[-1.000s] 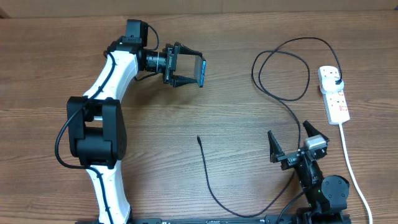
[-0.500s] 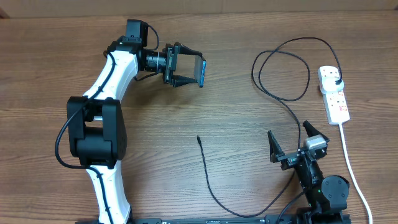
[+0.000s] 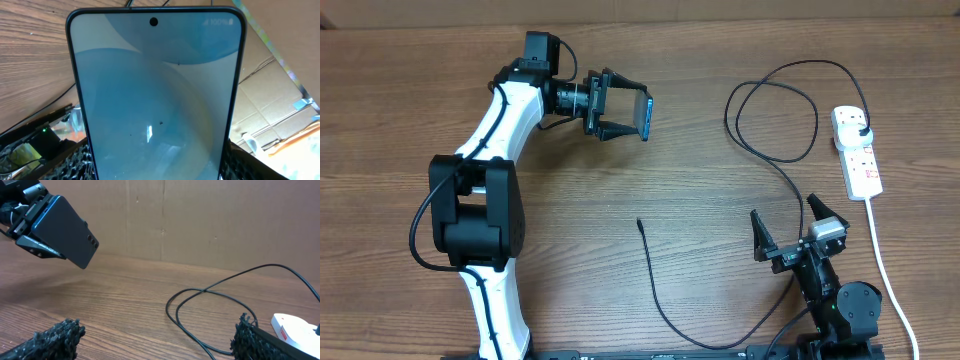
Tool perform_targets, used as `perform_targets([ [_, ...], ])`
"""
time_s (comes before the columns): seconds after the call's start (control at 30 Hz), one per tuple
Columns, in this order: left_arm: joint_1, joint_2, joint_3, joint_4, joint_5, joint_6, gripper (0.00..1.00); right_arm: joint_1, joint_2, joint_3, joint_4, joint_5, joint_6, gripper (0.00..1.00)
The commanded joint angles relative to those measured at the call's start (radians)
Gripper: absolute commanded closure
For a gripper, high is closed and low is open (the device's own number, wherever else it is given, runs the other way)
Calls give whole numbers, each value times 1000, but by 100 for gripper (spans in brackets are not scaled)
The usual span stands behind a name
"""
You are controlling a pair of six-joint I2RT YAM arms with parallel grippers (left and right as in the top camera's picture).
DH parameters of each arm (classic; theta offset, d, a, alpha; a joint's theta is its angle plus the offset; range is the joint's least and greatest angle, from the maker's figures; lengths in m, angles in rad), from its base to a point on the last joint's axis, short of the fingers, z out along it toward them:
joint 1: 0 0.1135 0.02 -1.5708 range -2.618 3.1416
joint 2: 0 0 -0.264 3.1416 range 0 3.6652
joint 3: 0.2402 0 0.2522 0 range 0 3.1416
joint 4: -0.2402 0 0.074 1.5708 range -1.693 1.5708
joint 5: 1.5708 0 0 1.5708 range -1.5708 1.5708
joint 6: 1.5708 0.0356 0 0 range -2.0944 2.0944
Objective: Plug charger to phone and switch on socket
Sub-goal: 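Hold the phone upright in the left gripper above the table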
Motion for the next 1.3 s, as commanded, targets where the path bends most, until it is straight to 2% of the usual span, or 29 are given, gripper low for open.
perform_targets([
  [0.0,-8,3,30,3,56,14,96,6,-12,-11,7,3,6,0],
  [0.3,-8,3,30,3,35,78,96,6,-12,-11,6,3,6,0],
  [0.57,-10,3,30,-23,-194,119,96,6,-12,-11,6,3,6,0],
  [0.8,-13,3,30,-88,-318,199,96,6,-12,-11,7,3,6,0],
  [1.07,-13,3,30,-135,-459,229,96,6,-12,-11,7,3,6,0],
  [1.27,-13,3,30,-205,-624,228,96,6,-12,-11,6,3,6,0],
])
